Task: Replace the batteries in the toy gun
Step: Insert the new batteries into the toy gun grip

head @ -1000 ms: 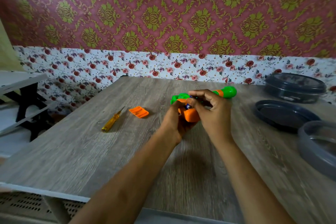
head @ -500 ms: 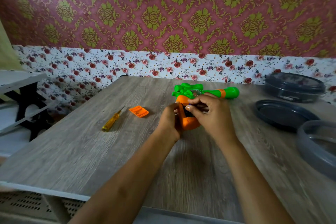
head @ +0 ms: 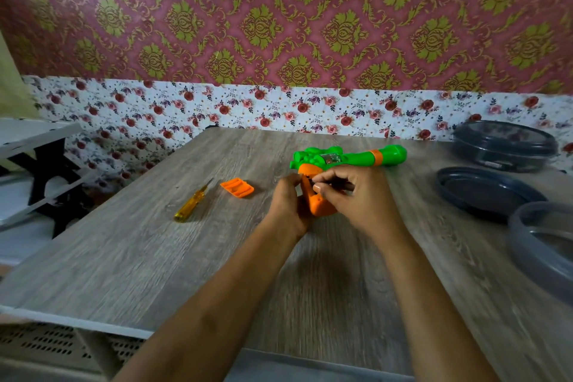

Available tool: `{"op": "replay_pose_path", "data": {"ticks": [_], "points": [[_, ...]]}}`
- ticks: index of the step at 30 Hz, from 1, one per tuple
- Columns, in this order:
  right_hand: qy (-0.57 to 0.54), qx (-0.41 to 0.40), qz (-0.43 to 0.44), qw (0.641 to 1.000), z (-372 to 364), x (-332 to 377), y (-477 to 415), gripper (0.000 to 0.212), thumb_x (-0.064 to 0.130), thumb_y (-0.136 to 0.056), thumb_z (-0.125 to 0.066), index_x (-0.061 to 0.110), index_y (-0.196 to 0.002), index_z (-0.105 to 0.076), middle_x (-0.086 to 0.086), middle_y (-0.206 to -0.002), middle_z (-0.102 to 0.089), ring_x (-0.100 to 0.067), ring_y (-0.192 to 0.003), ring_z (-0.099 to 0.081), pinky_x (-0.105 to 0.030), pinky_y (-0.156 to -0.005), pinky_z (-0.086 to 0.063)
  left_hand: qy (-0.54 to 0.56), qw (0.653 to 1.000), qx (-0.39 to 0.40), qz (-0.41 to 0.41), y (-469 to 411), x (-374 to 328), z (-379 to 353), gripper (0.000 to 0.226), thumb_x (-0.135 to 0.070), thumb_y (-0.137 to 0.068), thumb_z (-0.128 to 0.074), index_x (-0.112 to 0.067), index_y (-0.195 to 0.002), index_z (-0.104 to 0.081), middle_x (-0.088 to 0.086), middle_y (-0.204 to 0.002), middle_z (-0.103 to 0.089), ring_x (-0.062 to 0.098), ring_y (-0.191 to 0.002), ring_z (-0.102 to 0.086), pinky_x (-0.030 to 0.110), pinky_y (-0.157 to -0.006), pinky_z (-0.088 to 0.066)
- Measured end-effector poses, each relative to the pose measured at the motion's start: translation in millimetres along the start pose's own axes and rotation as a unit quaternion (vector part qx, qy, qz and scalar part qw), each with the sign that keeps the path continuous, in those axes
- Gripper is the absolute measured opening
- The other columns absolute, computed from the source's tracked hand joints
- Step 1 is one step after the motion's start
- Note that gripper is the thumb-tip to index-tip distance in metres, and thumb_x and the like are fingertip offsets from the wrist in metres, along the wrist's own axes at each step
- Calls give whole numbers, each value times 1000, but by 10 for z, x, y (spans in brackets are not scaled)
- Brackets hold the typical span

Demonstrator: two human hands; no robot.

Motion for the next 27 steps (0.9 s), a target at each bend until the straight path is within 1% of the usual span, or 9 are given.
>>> {"op": "replay_pose_path", "data": {"ticks": [2, 4, 7, 13, 17, 21, 24, 26, 27], "points": [[-62, 27, -50, 996, 2, -82, -12, 22, 7, -78, -69, 17, -97, -70, 6, -83, -70, -6, -88, -65, -11, -79, -47, -4, 1000, 1, -3, 19, -7, -22, 29, -19, -96, -33, -3, -92, -57, 17, -78, -62, 26, -72, -58, 36, -69, -48], [-104, 39, -96, 989, -4, -174, -18, 31, 7, -77, -70, 22, -104, -65, 8, -84, -68, -6, -91, -62, -9, -77, -42, -19, 1000, -4, -3, 31, -8, -28, 29, -19, -97, -33, -5, -87, -56, 15, -76, -60, 24, -69, -57, 33, -65, -48], [-125, 26, -163, 978, -32, -307, -14, 39, 11, -71, -76, 26, -103, -60, 3, -93, -61, -12, -95, -56, -22, -79, -41, -45, 999, -17, -1, 30, -4, -4, 29, -24, -97, -37, -6, -91, -58, 12, -74, -60, 23, -66, -57, 30, -59, -49], [-120, 15, -309, 943, -126, -563, 110, 73, 13, -64, -81, 20, -124, -40, -11, -124, -51, -24, -113, -51, -41, -96, -46, -74, 997, -28, -20, 25, 32, -28, 21, -21, -99, -36, -14, -112, -52, 12, -81, -57, 25, -66, -56, 32, -60, -46], [-112, 49, -346, 930, -160, -587, 162, 80, 21, -67, -80, 19, -133, -35, -12, -130, -49, -21, -110, -50, -30, -88, -44, -87, 993, -65, -50, -65, 40, 53, 35, -17, -99, -36, -14, -132, -46, 10, -84, -58, 25, -70, -57, 35, -59, -47], [-118, 55, -369, 920, -210, -598, 168, 89, 22, -70, -78, 17, -141, -25, -12, -134, -45, -24, -110, -52, -34, -79, -53, -83, 990, -98, -66, -28, 3, 63, 21, -16, -99, -37, -20, -116, -50, 7, -79, -56, 21, -65, -55, 31, -53, -48], [-241, 68, -422, 871, -293, -586, 205, 65, 18, -76, -74, 4, -129, -40, -17, -117, -54, -21, -83, -61, -28, -52, -56, -73, 987, -114, -91, -69, -16, 105, 16, -17, -98, -40, -15, -111, -50, 11, -90, -58, 24, -77, -57, 35, -66, -50], [-329, 87, -430, 836, -334, -542, 212, 36, 19, -81, -68, 1, -110, -56, -17, -93, -64, -18, -67, -64, -26, -48, -56, -72, 985, -112, -113, -93, -36, 111, 21, -18, -98, -42, -10, -116, -49, 16, -105, -57, 26, -89, -57, 39, -78, -50], [-356, 99, -427, 825, -341, -530, 210, 22, 18, -83, -65, 4, -99, -61, -14, -82, -66, -16, -60, -66, -25, -48, -56, -74, 984, -108, -122, -102, -46, 114, 21, -18, -99, -41, -10, -117, -48, 15, -106, -56, 25, -87, -57, 39, -77, -50]]}}
Point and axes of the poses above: each hand's wrist, its own y-axis away from the middle knuckle, its own z-axis out of the back of the hand, x = y × z, the point moved 6 cm from there along -y, towards the middle knuckle
